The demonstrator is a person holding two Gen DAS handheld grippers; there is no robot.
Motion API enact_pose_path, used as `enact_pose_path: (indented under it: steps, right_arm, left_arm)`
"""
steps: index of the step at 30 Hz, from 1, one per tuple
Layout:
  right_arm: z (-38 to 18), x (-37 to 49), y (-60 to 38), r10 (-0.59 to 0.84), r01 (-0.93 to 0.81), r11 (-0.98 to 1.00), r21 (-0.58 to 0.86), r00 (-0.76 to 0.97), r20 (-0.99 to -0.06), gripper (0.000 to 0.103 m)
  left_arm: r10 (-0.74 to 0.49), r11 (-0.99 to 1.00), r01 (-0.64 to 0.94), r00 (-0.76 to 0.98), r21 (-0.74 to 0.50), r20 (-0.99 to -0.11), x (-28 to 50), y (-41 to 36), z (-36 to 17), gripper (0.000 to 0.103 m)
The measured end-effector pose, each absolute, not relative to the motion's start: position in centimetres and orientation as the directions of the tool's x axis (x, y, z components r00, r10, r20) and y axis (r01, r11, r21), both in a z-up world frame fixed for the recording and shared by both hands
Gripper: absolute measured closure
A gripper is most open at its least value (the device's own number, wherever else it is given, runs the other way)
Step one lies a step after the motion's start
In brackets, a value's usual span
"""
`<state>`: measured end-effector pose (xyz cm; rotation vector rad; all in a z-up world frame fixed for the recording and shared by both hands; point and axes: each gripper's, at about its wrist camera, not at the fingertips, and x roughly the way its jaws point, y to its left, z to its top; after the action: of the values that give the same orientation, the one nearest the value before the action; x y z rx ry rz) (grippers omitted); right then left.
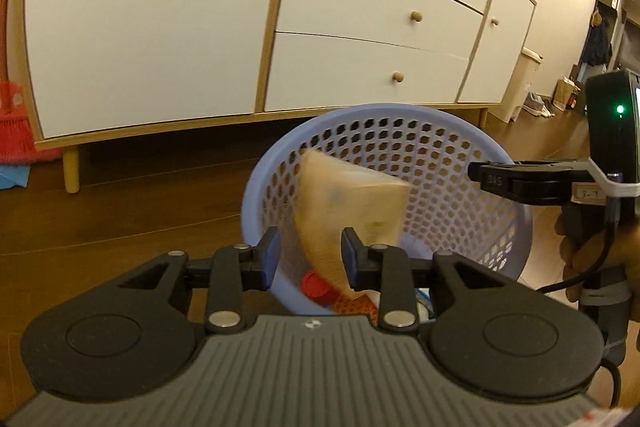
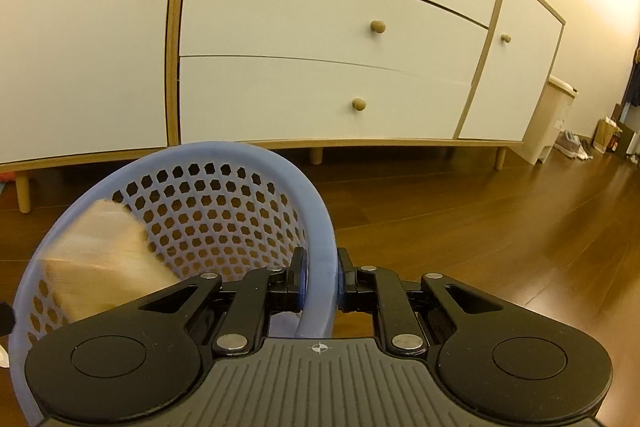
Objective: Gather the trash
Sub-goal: 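Lift the paper bag over the basket and release it inside, then lower the left tool to the white plastic spoon and grasp it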
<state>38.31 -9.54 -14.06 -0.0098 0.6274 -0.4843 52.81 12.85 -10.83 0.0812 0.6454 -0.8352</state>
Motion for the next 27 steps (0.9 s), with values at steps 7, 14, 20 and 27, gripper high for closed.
enact_pose_path:
  steps: [7, 14, 20, 27]
  right_arm:
    - [-14.1, 38.0, -9.3, -0.429, 0.428, 0.892, -0.146, 0.701, -0.570, 0.092]
    - [-14.0, 37.7, -9.7, -0.427, 0.428, 0.892, -0.145, 0.697, -0.576, 0.092]
    - [-14.1, 37.7, -9.5, -0.428, 0.425, 0.893, -0.148, 0.698, -0.574, 0.092]
    - [-14.2, 37.8, -9.5, -0.431, 0.423, 0.893, -0.155, 0.700, -0.569, 0.092]
  left_arm:
    - [-0.655, 0.704, 0.681, 0.515, -0.201, -0.553, 53.1, 15.3, -10.7, 0.076]
    - [-0.627, 0.742, 0.636, 0.546, -0.212, -0.555, 53.1, 17.9, -11.1, 0.076]
    - [-0.578, 0.786, 0.585, 0.581, -0.199, -0.573, 53.2, 20.2, -11.9, 0.076]
    - [-0.516, 0.831, 0.525, 0.603, -0.184, -0.608, 53.3, 23.0, -13.8, 0.071]
